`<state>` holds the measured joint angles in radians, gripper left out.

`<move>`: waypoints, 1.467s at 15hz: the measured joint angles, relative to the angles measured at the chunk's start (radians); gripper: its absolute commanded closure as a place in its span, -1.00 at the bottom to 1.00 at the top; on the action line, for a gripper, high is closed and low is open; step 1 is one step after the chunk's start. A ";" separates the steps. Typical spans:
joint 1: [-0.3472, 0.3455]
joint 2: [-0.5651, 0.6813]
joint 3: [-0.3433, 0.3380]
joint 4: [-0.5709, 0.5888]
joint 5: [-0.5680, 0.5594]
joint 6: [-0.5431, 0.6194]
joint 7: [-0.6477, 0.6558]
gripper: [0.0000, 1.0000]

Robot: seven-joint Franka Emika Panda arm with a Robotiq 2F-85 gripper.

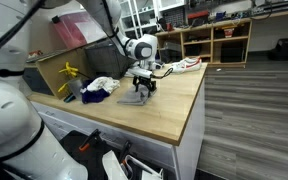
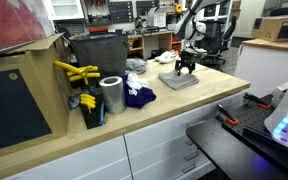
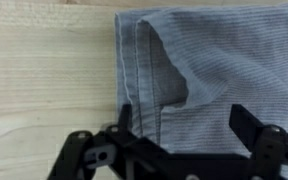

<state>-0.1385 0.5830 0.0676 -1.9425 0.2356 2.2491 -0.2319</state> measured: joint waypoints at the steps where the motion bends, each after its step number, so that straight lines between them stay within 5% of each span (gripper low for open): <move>1: -0.002 -0.001 0.000 0.000 0.000 -0.014 0.000 -1.00; 12: -0.014 -0.039 0.000 0.000 0.037 -0.087 0.001 -1.00; 14: -0.014 -0.037 0.000 -0.001 0.053 -0.098 0.001 -0.45; 22: -0.016 -0.019 0.000 -0.003 0.106 -0.109 0.001 0.77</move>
<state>-0.1547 0.5644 0.0674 -1.9454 0.3419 2.1400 -0.2311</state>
